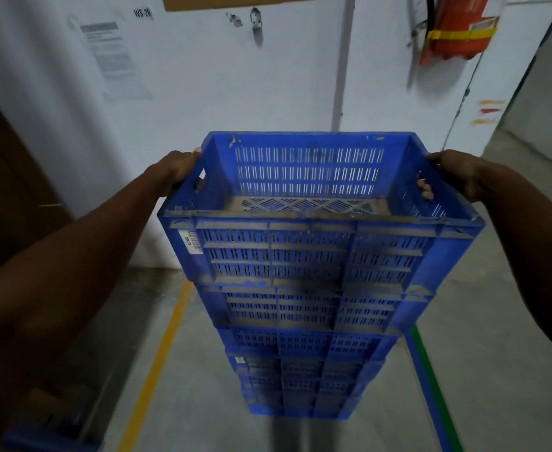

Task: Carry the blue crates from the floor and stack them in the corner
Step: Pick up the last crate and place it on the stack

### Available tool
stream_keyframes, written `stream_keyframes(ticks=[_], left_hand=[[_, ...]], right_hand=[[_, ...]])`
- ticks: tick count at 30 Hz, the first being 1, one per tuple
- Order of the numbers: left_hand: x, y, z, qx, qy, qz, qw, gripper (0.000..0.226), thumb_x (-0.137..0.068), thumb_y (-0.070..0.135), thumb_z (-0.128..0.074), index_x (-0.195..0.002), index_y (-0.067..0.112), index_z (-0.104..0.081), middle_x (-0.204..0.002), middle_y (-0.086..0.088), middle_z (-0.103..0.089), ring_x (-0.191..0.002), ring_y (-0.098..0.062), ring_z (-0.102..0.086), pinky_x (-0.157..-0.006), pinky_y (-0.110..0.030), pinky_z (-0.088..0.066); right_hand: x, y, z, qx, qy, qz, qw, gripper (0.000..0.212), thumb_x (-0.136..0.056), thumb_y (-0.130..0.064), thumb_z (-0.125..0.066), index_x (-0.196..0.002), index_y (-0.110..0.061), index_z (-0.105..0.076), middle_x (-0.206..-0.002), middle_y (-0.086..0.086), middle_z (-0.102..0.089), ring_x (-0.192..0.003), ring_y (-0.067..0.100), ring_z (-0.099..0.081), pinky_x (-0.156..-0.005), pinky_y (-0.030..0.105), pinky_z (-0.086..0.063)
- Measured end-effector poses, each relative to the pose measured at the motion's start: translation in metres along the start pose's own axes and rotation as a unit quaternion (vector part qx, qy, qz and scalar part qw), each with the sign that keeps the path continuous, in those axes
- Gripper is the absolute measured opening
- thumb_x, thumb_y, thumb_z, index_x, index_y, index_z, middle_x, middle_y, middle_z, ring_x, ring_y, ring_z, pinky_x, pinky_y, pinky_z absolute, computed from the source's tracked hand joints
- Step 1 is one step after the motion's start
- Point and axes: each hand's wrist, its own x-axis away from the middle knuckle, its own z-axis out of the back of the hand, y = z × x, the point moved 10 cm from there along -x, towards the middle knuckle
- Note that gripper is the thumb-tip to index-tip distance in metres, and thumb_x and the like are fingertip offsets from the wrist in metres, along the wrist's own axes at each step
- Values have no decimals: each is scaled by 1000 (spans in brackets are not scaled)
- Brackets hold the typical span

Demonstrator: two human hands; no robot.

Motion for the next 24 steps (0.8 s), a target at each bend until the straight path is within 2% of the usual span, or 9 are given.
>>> stream_keyframes(ticks=[2, 5, 9, 11, 13, 15, 18, 20, 24], left_hand=[[3, 7, 13, -87, 54, -16, 995, 71, -101, 62, -34, -113, -2, -63, -102, -21, -70, -89, -36, -68, -76, -38, -52], [19, 30, 33, -226, 154, -79, 959, 74, -102, 60, -30, -120, -5, -62, -124, -27, -64, -111, -42, -61, -86, -41, -43], [59, 64, 48, -227, 214, -174, 934, 67, -100, 61, -36, -128, 5, -60, -131, -20, -63, -119, -38, -58, -96, -44, -44], [63, 63, 45, -217, 173, -163, 947, 62, -103, 54, -37, -131, 3, -58, -134, -21, -61, -122, -38, -57, -100, -44, -44], [57, 43, 27, -178, 52, -104, 977, 58, -104, 50, -39, -130, 3, -58, -133, -20, -62, -117, -38, -61, -99, -47, -50], [54, 18, 4, -153, -39, -51, 986, 51, -102, 48, -46, -129, 6, -55, -127, -17, -65, -108, -34, -66, -92, -48, -56], [49, 12, -10, -190, 3, -67, 980, 47, -103, 32, -50, -140, 3, -42, -136, -22, -56, -118, -38, -59, -87, -38, -46], [48, 22, -13, -215, 28, -84, 973, 45, -101, 21, -50, -139, -1, -43, -139, -26, -53, -121, -41, -55, -85, -37, -40], [33, 23, -8, -240, 18, -80, 967, 44, -97, 16, -51, -137, 0, -44, -135, -27, -56, -115, -41, -59, -89, -42, -45]], right_hand=[[7, -6, 9, 48, 52, 30, 997, 36, -106, -36, -40, -92, -7, -56, -77, 12, -55, -65, 23, -52, -64, 35, -47], [17, -21, 32, 163, 166, 86, 969, 45, -100, -42, -52, -110, 1, -59, -100, 22, -62, -79, 35, -59, -77, 42, -49], [39, -46, 36, 269, 232, 129, 926, 71, -98, -55, -45, -136, 4, -51, -142, 27, -51, -122, 43, -54, -91, 43, -43], [46, -46, 30, 273, 227, 121, 927, 66, -100, -51, -46, -136, 5, -50, -144, 26, -49, -122, 43, -53, -94, 45, -44], [46, -32, 24, 253, 187, 100, 944, 50, -102, -41, -50, -121, 5, -56, -128, 27, -58, -99, 38, -59, -85, 46, -50], [42, -22, 17, 270, 152, 94, 946, 42, -103, -32, -50, -117, 7, -57, -117, 28, -62, -85, 34, -60, -73, 42, -50], [38, -19, 9, 340, 154, 114, 921, 38, -102, -20, -49, -130, 4, -48, -129, 29, -56, -101, 37, -58, -78, 38, -42], [38, -17, 5, 374, 172, 129, 902, 43, -98, -12, -53, -135, 4, -40, -134, 32, -52, -113, 43, -56, -80, 39, -38], [33, -17, 6, 406, 189, 142, 883, 47, -94, -9, -55, -136, 2, -36, -129, 35, -52, -103, 41, -54, -79, 41, -36]])
